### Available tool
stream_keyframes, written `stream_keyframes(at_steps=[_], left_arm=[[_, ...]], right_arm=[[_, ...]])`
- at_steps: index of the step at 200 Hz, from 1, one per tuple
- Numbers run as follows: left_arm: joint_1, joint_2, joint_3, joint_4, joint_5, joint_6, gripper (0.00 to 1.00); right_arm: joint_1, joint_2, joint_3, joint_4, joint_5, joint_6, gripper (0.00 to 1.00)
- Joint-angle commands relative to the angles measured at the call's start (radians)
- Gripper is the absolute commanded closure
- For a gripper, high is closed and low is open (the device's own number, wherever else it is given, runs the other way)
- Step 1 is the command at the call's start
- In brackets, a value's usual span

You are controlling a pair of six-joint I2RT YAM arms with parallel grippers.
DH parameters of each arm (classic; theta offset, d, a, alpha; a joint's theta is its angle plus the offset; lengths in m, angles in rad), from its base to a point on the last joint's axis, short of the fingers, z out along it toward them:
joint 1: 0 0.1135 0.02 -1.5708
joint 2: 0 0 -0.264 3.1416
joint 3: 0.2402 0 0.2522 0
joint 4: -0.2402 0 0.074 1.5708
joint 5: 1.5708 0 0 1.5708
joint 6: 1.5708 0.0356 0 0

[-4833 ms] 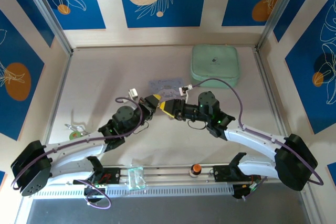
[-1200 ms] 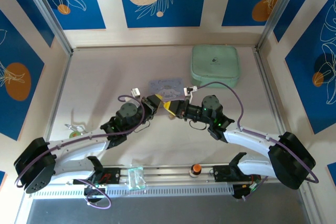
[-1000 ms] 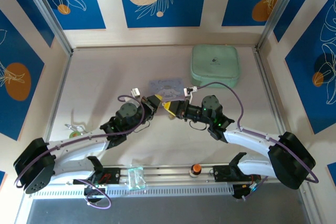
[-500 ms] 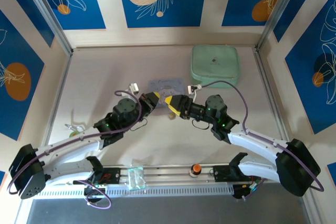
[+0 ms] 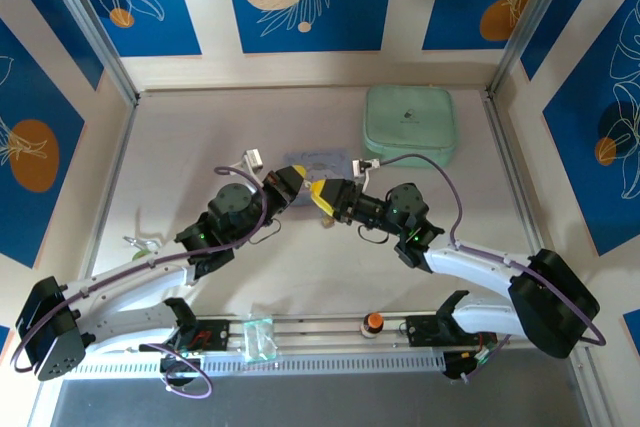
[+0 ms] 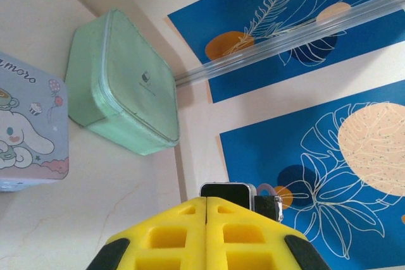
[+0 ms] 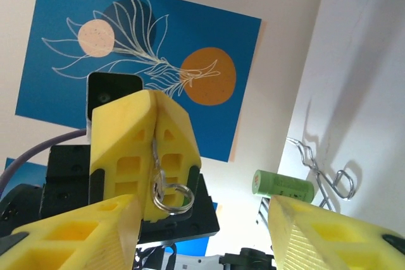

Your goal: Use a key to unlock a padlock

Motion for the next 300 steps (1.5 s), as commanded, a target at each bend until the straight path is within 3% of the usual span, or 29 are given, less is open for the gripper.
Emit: stream_keyframes(at_steps=[1, 53, 150, 179, 209, 234, 300], left_arm=[[-0.011, 0.004, -0.008, 0.049, -0.008, 0.016, 1.00], [-0.013, 0.020, -0.021, 0.073, -0.010, 0.001, 1.00], [-0.013, 0.013, -0.044, 0.089, -0.015, -0.011, 1.00], [-0.013, 0.011, -0.054, 0.098, -0.017, -0.019, 1.00], [-0.013, 0.004, -0.063, 0.099, -0.031, -0.028, 1.00], [-0.013, 0.000, -0.068, 0.097, -0.037, -0.035, 1.00], [-0.013, -0.007, -0.090, 0.114, -0.047, -0.050, 1.00]], right_arm=[[0.007, 0.013, 0.000, 0.081, 0.040, 0.025, 0.48], [0.015, 0.053, 0.035, 0.111, 0.025, 0.036, 0.58], [0.028, 0.049, 0.049, 0.093, 0.043, 0.016, 0.67], [0.030, 0.048, 0.046, 0.094, 0.059, 0.020, 0.79], [0.034, 0.045, 0.042, 0.089, 0.070, 0.018, 0.82], [0.039, 0.051, 0.040, 0.083, 0.075, 0.016, 0.91], [0.040, 0.052, 0.017, 0.082, 0.094, 0.025, 1.00]])
